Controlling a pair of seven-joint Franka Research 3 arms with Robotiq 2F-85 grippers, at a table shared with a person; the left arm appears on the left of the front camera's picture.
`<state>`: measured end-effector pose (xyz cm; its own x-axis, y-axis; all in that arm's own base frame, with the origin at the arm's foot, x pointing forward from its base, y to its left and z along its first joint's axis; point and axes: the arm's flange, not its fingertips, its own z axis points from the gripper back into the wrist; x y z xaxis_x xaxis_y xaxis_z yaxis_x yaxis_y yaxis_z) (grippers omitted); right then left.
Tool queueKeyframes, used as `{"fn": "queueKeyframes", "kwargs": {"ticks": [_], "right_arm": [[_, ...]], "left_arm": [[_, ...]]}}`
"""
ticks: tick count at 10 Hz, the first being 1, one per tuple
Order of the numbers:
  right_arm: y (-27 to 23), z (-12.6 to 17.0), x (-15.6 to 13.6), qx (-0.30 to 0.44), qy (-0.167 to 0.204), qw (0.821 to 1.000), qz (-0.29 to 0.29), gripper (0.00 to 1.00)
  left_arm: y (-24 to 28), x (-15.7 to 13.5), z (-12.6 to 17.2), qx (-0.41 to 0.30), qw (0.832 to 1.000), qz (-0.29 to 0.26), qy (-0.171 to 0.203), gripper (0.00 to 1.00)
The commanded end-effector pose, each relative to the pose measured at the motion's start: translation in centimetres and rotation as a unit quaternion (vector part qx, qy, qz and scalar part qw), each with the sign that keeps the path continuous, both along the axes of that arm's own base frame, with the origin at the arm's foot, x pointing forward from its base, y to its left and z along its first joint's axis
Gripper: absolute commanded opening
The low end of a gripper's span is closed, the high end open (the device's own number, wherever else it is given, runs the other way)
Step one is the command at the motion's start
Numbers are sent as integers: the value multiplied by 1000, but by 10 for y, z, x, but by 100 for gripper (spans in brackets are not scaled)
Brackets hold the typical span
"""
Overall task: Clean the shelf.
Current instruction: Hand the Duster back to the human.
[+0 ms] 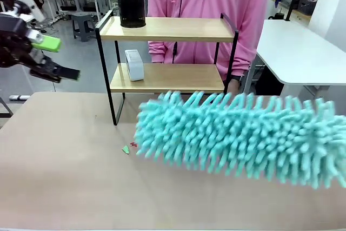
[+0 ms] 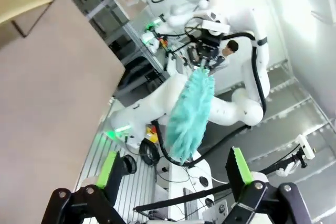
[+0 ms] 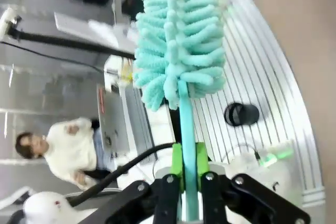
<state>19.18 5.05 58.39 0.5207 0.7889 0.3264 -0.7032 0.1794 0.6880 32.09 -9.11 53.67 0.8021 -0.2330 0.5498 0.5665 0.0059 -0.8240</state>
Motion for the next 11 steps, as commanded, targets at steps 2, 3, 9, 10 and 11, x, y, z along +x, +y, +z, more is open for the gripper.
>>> {"fn": "queueKeyframes", "kwargs": {"ticks": [2, 3, 9, 10, 11], "right_arm": [[33, 9, 57, -61, -8, 994, 86, 12], [47, 7, 68, -58, -7, 994, 96, 12], [56, -4, 85, -28, 6, 996, 89, 12], [53, -6, 86, -25, 5, 997, 79, 12], [50, -6, 86, -16, 3, 997, 76, 12]], "left_arm": [[-39, 10, -5, -13, 998, -58, 1, 100], [-56, 6, -6, -4, 998, -63, -10, 100], [-131, -39, -36, 20, 986, -141, -89, 100], [-137, -45, -37, 18, 983, -160, -93, 100], [-141, -54, -39, 19, 977, -186, -99, 100]]}}
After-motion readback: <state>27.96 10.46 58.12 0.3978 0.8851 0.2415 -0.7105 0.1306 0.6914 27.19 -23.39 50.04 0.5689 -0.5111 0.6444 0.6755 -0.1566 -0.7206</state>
